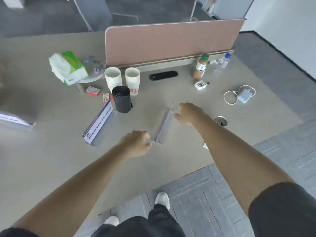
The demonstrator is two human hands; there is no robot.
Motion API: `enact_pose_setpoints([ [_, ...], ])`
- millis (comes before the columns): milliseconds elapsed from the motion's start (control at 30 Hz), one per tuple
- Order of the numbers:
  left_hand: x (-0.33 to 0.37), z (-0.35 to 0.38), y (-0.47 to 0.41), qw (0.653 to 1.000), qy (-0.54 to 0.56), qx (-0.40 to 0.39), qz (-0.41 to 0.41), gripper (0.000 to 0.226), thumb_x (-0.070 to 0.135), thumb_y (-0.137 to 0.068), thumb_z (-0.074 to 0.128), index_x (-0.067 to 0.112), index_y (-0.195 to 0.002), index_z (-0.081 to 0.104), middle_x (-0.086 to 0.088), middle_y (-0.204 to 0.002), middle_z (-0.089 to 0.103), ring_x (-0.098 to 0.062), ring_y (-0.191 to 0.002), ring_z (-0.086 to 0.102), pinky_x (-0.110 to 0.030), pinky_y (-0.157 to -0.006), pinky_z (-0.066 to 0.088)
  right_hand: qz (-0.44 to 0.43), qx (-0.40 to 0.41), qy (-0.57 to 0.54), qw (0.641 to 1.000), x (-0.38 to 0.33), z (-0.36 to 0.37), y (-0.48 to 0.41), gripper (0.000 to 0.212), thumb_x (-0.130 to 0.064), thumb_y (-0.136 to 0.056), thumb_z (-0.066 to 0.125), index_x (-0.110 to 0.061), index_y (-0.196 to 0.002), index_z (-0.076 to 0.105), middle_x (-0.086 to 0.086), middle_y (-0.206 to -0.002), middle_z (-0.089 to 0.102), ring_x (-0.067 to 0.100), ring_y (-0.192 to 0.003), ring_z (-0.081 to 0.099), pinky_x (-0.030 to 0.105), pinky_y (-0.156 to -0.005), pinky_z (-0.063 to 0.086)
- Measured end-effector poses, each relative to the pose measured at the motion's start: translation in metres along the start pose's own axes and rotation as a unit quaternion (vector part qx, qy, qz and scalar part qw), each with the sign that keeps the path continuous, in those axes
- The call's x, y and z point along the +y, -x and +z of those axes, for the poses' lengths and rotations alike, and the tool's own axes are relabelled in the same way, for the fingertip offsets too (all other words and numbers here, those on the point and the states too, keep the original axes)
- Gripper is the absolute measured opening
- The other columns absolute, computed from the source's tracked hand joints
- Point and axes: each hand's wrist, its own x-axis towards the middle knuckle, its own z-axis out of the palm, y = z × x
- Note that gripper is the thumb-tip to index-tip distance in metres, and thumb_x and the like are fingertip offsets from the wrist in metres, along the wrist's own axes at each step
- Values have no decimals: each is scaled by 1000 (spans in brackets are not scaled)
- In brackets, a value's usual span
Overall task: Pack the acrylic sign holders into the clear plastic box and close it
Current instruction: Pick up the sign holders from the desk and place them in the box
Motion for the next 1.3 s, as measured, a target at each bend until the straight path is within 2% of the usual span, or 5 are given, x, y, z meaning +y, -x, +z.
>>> enact_pose_setpoints([
  [300,56,57,-88,992,-32,26,-117,40,50,-91,47,18,-114,43,-4,-101,58,-33,-93,59,-40,-73,49,-35,-81,-177,980,37,22,-108,70,-52,-97,45,-7,-147,30,14,-149,42,33,-136,42,40,-105,35],
  [533,61,59,-104,982,33,88,-165,22,27,-100,37,9,-96,48,-12,-81,49,-39,-80,55,-38,-59,44,-48,-105,-253,961,34,44,-131,51,-61,-91,42,-14,-109,49,1,-95,57,22,-85,55,33,-62,37],
  [667,52,43,-90,976,39,124,-177,21,27,-99,37,11,-87,43,-11,-78,49,-38,-77,54,-34,-56,39,-67,-89,-249,962,15,25,-122,49,-60,-91,45,-15,-109,51,1,-105,58,18,-83,54,32,-63,37],
  [1133,-61,-42,104,884,52,371,-279,19,26,-97,44,11,-87,51,-12,-72,48,-37,-65,44,-34,-56,37,-224,23,-275,935,-211,-47,17,53,-48,-97,46,-4,-126,47,14,-121,60,31,-106,56,30,-75,35],
  [1300,-114,-51,191,865,66,418,-270,20,27,-96,46,11,-87,53,-13,-71,51,-37,-64,43,-34,-58,36,-248,60,-271,928,-285,-56,97,65,-53,-94,47,-3,-135,45,18,-133,57,37,-124,52,40,-97,42],
])
